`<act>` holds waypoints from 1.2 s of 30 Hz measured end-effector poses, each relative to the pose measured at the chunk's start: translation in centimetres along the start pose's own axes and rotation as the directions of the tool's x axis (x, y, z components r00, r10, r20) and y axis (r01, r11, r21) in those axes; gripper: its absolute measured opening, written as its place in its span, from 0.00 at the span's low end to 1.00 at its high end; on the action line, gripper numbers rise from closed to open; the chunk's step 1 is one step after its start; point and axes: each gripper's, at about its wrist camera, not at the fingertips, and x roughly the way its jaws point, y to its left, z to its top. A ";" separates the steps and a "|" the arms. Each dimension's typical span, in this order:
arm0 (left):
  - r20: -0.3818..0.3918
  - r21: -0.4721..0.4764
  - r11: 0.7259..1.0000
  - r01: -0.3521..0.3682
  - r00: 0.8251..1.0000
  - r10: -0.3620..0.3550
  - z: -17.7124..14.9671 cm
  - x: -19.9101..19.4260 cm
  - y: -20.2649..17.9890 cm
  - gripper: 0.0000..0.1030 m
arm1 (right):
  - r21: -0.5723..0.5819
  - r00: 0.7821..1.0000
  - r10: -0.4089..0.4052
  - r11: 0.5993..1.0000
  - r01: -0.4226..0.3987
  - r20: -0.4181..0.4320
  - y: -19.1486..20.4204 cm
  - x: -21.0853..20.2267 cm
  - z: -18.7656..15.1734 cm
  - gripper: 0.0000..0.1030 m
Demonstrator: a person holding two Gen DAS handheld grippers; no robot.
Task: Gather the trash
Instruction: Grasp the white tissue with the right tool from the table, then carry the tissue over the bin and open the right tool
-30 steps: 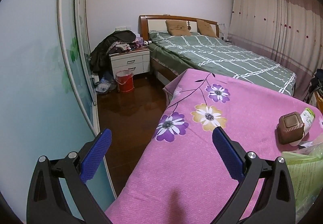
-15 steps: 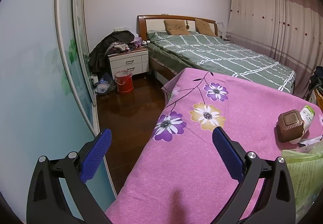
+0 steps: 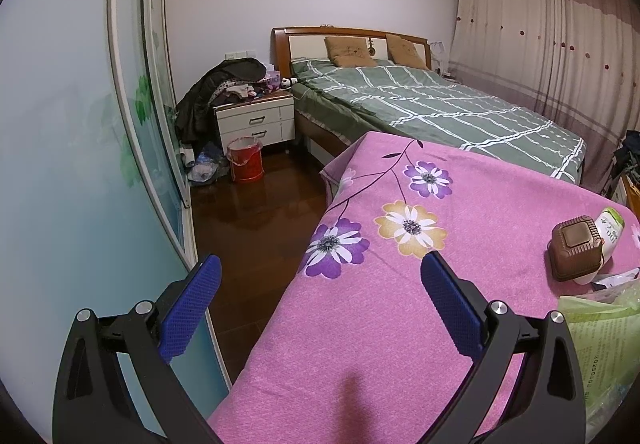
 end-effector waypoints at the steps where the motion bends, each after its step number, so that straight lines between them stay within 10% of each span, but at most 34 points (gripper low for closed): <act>1: 0.000 -0.001 1.000 0.000 1.000 0.000 0.0 0.0 0.0 0.95 | 0.008 1.000 -0.022 1.000 0.022 0.003 -0.8 -0.3 0.0 0.08; 11: -0.006 -0.001 1.000 -0.003 1.000 0.003 -0.1 0.1 0.1 0.95 | 0.155 0.926 -0.345 0.917 0.367 -0.155 -14.6 -0.3 -4.3 0.08; 18: -0.010 -0.003 1.000 -0.005 1.000 0.005 -0.1 0.1 0.1 0.95 | 0.184 0.856 -0.408 0.859 0.477 -0.317 -20.7 2.8 -9.2 0.10; 25: -0.008 -0.001 1.000 -0.006 1.000 0.006 -0.1 0.1 0.1 0.95 | 0.163 0.813 -0.486 0.817 0.553 -0.321 -21.3 3.6 -10.7 0.49; 36: -0.005 0.002 1.000 -0.011 1.000 0.011 -0.2 0.0 0.1 0.95 | 0.239 0.937 -0.341 0.907 0.348 -0.069 -13.8 7.1 -8.7 0.60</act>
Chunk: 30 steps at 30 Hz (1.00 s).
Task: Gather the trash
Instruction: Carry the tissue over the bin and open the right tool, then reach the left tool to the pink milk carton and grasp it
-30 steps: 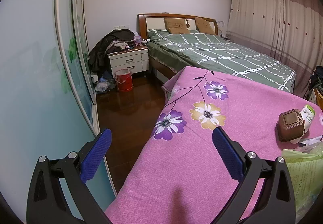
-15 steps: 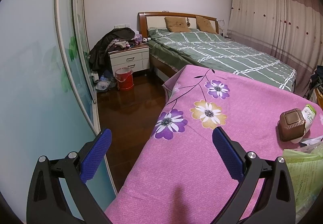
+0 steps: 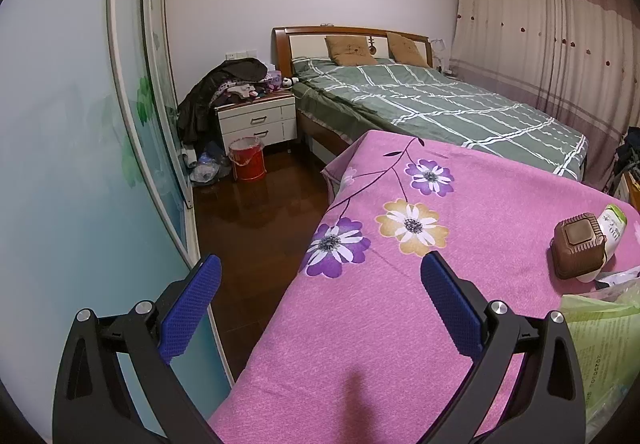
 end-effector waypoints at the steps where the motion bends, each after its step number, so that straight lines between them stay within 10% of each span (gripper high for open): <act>1: 0.000 -0.002 1.000 -0.001 1.000 0.001 0.0 0.0 0.0 0.95 | -0.004 1.000 0.001 1.000 -0.001 0.024 0.8 0.2 -0.5 0.60; 19: 0.087 0.055 0.988 0.144 0.985 -0.149 1.1 -9.3 -0.8 0.95 | -0.085 0.997 -0.057 0.995 0.052 -0.058 2.0 2.5 -2.4 0.76; 30: -0.024 0.257 0.875 0.411 0.908 -0.419 -3.4 -19.0 -4.3 0.95 | -0.087 0.996 -0.054 0.995 0.048 -0.073 2.2 2.7 -2.5 0.80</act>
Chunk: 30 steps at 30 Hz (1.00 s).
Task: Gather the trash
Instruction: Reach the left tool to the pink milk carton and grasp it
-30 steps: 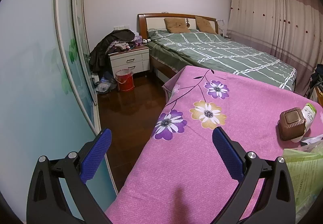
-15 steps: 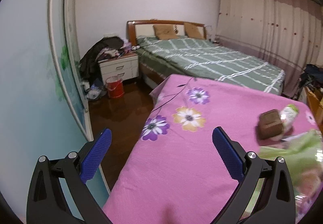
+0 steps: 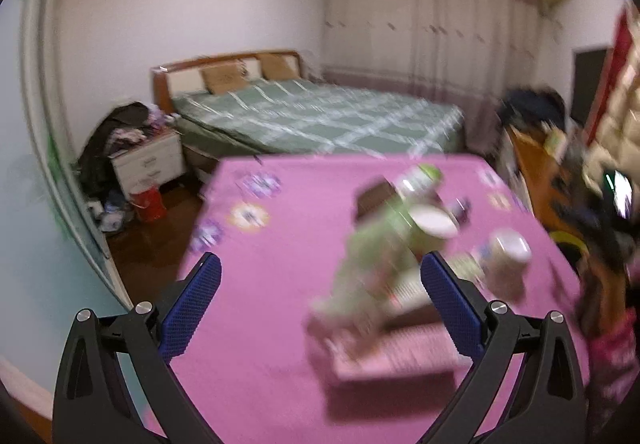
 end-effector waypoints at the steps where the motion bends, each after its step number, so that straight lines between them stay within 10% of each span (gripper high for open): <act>1: -0.034 0.004 1.000 0.031 0.999 -0.031 -0.9 0.1 -0.8 0.95 | 0.000 1.000 0.000 1.000 0.000 0.000 0.0 0.1 0.0 0.81; 5: -0.120 0.018 0.989 0.149 0.982 -0.146 -4.3 0.7 -4.0 0.95 | -0.006 1.000 0.001 1.000 -0.001 -0.002 0.1 0.1 0.0 0.81; 10: -0.120 0.089 0.992 0.088 0.990 -0.077 -5.5 1.9 -5.7 0.95 | -0.003 1.000 0.010 1.000 -0.010 -0.006 0.0 0.2 0.0 0.81; 21: -0.188 0.086 0.973 0.213 0.963 -0.194 -6.0 4.8 -3.8 0.95 | 0.006 1.000 0.018 1.000 -0.018 -0.023 -0.3 0.5 0.1 0.81; 30: -0.267 0.139 0.902 0.408 0.893 -0.362 -6.6 3.5 -7.9 0.95 | 0.015 0.999 0.021 1.000 -0.021 -0.027 -0.4 0.6 0.1 0.81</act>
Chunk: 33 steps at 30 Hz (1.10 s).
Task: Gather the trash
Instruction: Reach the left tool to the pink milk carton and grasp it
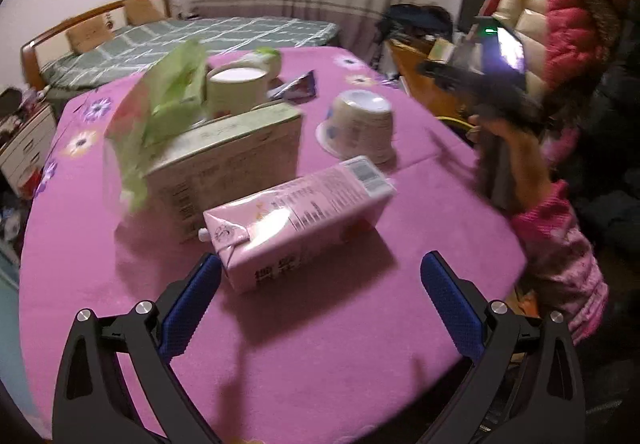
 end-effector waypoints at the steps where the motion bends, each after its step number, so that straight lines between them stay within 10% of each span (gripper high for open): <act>1: 0.009 0.020 0.999 -0.025 1.000 0.025 0.3 -0.1 -0.1 0.95 | 0.000 1.000 0.002 1.000 -0.002 -0.003 0.0 0.0 0.0 0.81; 5: 0.011 0.112 0.991 -0.075 0.997 0.074 1.9 0.7 0.5 0.95 | -0.002 1.000 0.009 1.000 -0.009 -0.005 0.0 0.0 0.0 0.81; 15: -0.096 0.233 0.970 0.065 0.994 -0.044 2.6 5.1 1.6 0.93 | 0.015 1.000 0.016 1.000 -0.015 -0.026 0.0 0.4 -0.1 0.82; 23: -0.162 0.192 0.976 0.100 0.984 -0.069 1.5 5.3 0.8 0.55 | 0.024 0.999 0.026 0.999 -0.025 -0.039 -0.2 0.7 -0.1 0.82; 30: -0.115 0.191 0.977 0.089 0.991 -0.068 1.8 4.8 -0.2 0.80 | 0.029 0.998 0.038 0.999 -0.037 -0.046 -0.3 0.7 -0.1 0.83; 33: -0.135 0.177 0.977 0.122 0.986 -0.098 2.2 5.5 -0.3 0.54 | 0.040 0.998 0.041 0.998 -0.039 -0.044 -0.5 0.6 -0.1 0.83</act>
